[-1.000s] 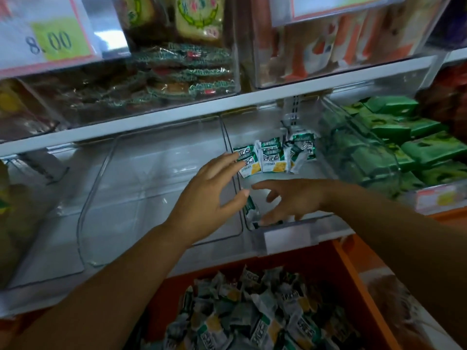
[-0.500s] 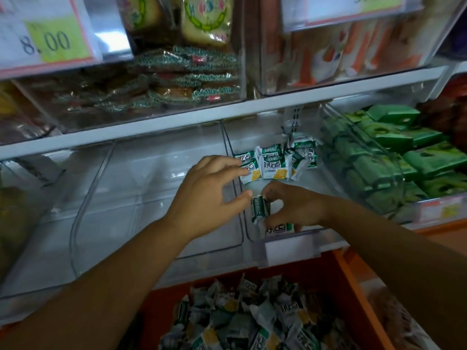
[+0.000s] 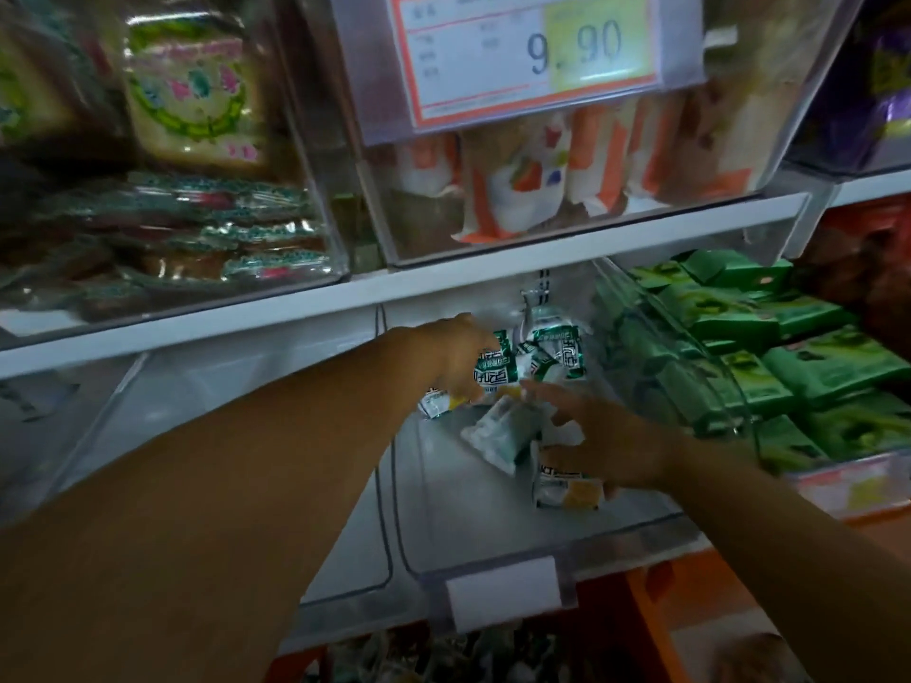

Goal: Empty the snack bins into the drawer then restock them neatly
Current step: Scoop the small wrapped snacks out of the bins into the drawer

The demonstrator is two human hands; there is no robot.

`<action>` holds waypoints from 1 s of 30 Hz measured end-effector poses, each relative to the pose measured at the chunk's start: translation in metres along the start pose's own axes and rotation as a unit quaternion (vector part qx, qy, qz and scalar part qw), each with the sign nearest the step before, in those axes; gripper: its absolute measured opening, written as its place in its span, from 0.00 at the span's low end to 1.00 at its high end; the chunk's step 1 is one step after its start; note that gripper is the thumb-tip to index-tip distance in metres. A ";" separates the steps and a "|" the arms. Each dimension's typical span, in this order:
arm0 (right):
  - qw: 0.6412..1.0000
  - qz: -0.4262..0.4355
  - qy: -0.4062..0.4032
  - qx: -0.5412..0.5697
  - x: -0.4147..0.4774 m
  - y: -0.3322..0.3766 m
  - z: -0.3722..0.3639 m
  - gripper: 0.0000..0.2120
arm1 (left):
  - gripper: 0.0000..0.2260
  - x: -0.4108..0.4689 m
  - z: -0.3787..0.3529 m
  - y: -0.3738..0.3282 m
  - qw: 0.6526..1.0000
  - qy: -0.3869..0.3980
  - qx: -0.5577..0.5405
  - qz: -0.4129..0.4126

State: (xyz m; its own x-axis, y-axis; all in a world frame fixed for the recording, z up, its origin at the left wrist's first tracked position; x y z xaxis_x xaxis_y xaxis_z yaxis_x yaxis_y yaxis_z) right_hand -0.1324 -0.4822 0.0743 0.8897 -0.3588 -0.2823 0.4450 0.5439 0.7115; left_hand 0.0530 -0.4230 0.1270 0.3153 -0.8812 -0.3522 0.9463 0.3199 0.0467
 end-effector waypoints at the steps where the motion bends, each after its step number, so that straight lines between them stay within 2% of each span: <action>1: 1.000 0.017 0.001 -0.008 0.003 0.000 -0.001 0.33 | 0.34 0.006 -0.002 0.000 1.000 -0.001 0.013 0.005; 4: 0.999 0.041 0.019 -0.028 0.016 0.001 -0.001 0.35 | 0.32 0.020 -0.009 0.000 0.999 -0.028 0.015 0.006; 6: 0.997 0.017 0.044 -0.061 0.023 0.006 0.003 0.38 | 0.29 0.025 -0.013 -0.001 0.999 -0.041 0.010 0.000; 9: 0.995 -0.007 0.040 -0.094 0.036 0.013 0.004 0.38 | 0.27 0.026 -0.016 -0.003 0.998 -0.054 0.037 -0.008; 13: 0.995 -0.022 0.035 -0.091 0.045 0.012 -0.012 0.31 | 0.25 0.024 -0.016 0.000 0.997 -0.078 0.023 0.003; 20: 0.997 -0.025 -0.032 -0.062 0.037 0.017 -0.016 0.11 | 0.23 0.004 -0.012 0.003 0.990 -0.103 -0.091 0.028; 23: 0.994 -0.035 -0.100 -0.027 0.025 0.016 -0.004 0.14 | 0.21 -0.011 -0.007 0.003 0.981 -0.124 -0.150 0.026; 26: 0.983 -0.022 -0.178 0.050 -0.003 0.023 0.010 0.16 | 0.21 -0.035 0.005 -0.004 0.964 -0.177 -0.200 0.002; 30: 0.969 0.003 -0.224 0.104 -0.050 0.048 0.018 0.15 | 0.18 -0.085 0.023 -0.013 0.930 -0.231 -0.285 -0.027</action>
State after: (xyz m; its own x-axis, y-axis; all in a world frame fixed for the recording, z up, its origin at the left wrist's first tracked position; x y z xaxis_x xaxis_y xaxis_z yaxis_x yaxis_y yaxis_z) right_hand -0.1568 -0.4517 0.1343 0.7378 -0.6750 -0.0036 0.3684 0.3982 0.8401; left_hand 0.0158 -0.3606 0.1777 0.3907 -0.9144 0.1063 0.8113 0.2874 -0.5092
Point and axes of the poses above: each hand's wrist, its own x-axis towards the middle knuckle, its own z-axis out of the back of the hand, y = z × x, the point moved 2 cm from there along x, towards the middle knuckle, and after that the axes turned 1 degree about -y, right-handed, at the moved point
